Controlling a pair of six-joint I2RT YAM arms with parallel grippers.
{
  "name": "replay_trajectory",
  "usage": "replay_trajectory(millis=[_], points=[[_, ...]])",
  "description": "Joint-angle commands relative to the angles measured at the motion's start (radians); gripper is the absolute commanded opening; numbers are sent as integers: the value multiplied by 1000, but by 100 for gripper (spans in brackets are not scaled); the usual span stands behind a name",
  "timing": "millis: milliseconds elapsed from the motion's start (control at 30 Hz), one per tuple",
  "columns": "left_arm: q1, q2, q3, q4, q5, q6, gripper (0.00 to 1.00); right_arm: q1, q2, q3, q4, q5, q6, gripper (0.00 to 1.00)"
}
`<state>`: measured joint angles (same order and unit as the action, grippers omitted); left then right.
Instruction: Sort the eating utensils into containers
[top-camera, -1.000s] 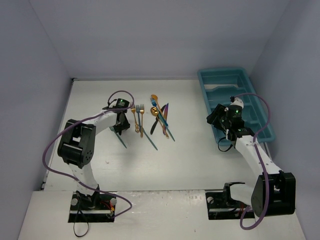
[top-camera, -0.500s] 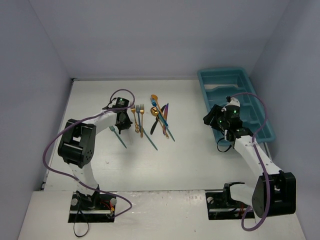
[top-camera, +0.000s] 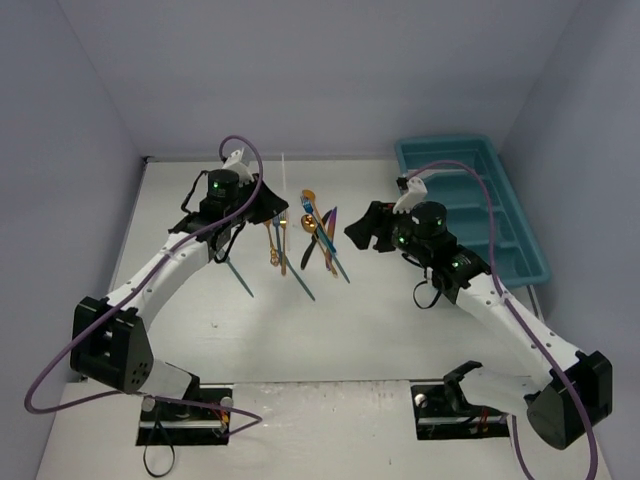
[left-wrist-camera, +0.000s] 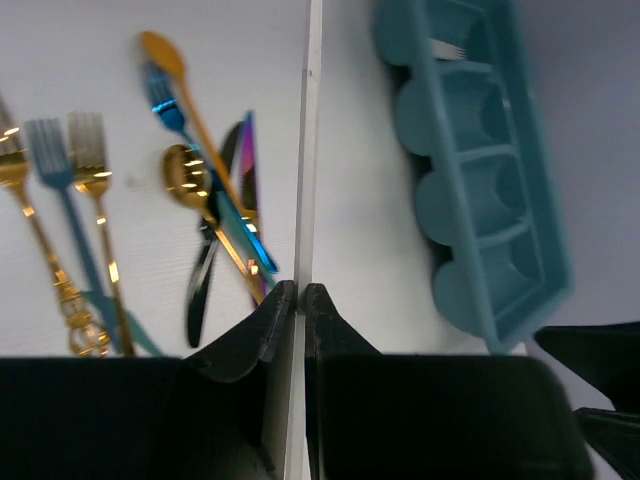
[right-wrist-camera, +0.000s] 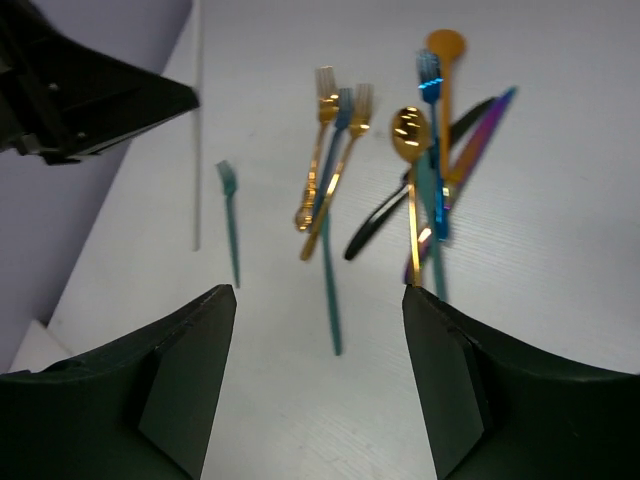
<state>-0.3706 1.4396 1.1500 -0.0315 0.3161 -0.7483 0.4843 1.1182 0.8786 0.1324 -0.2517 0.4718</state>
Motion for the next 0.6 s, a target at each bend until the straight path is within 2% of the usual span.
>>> replay_trajectory(millis=[0,233,400,567], points=[[-48,-77,-3,171,167,6,0,98,34,75,139,-34,67,65],[-93,-126,2,222,216,-17,0,204,97,110,214,-29,90,65],[-130,-142,-2,233,221,-23,0,223,132,130,227,-18,91,64],[-158,-132,-7,247,222,-20,0,229,151,144,238,-15,91,59]])
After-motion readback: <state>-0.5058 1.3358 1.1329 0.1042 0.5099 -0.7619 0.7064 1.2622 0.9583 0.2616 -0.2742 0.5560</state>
